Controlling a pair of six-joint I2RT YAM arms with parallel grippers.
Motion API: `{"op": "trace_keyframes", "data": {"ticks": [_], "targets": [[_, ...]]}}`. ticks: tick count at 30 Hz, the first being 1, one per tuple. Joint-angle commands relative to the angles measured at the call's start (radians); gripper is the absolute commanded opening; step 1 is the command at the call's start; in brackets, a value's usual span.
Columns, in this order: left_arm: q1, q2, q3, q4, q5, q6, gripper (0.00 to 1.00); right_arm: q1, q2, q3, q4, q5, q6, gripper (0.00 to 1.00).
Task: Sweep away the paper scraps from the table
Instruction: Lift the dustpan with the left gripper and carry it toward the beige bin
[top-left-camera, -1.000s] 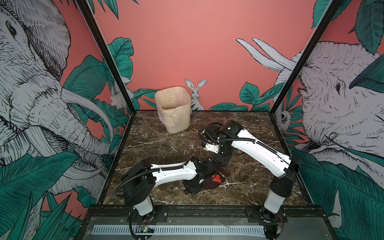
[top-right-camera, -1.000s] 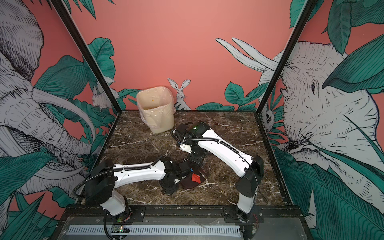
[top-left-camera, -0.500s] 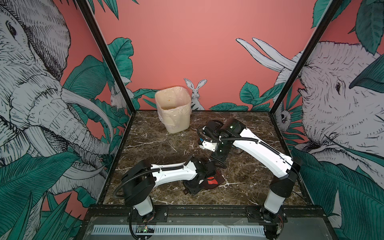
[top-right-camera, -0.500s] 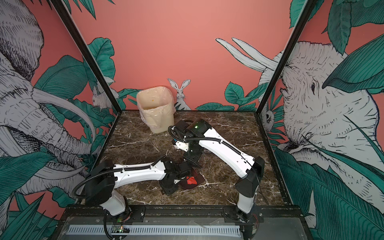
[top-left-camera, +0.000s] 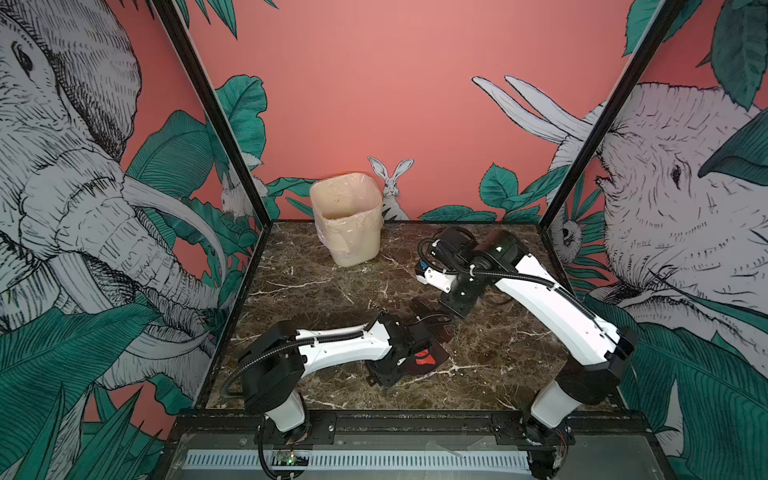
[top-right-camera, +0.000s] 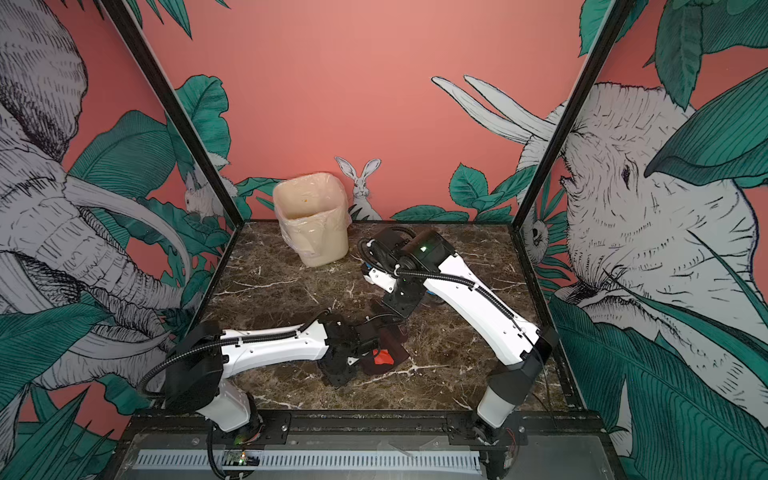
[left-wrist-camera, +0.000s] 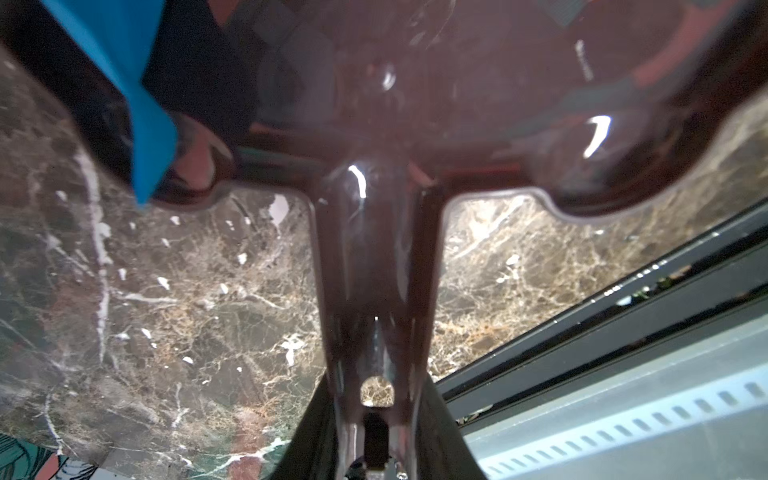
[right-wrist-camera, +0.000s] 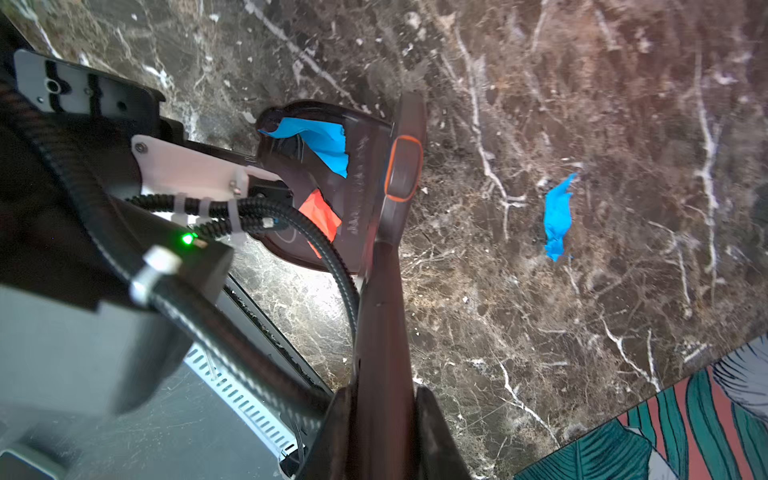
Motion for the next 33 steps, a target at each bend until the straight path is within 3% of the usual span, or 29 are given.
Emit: {"op": "trace_keyframes", "data": {"ticks": [1,16,25,33], "targets": [[0.006,-0.072,0.013,-0.019,-0.040,-0.027,0.00,-0.036,-0.075,-0.017,-0.013,0.001,0.013,0.00],[0.062,-0.278,-0.001,-0.139,-0.111,-0.077,0.00,-0.156,-0.264,-0.277,0.125,-0.041,0.063,0.00],[0.252,-0.476,0.052,-0.272,-0.097,-0.062,0.00,-0.190,-0.290,-0.363,0.205,-0.152,0.069,0.00],[0.420,-0.552,0.128,-0.373,-0.097,-0.029,0.00,-0.200,-0.286,-0.363,0.220,-0.194,0.051,0.00]]}}
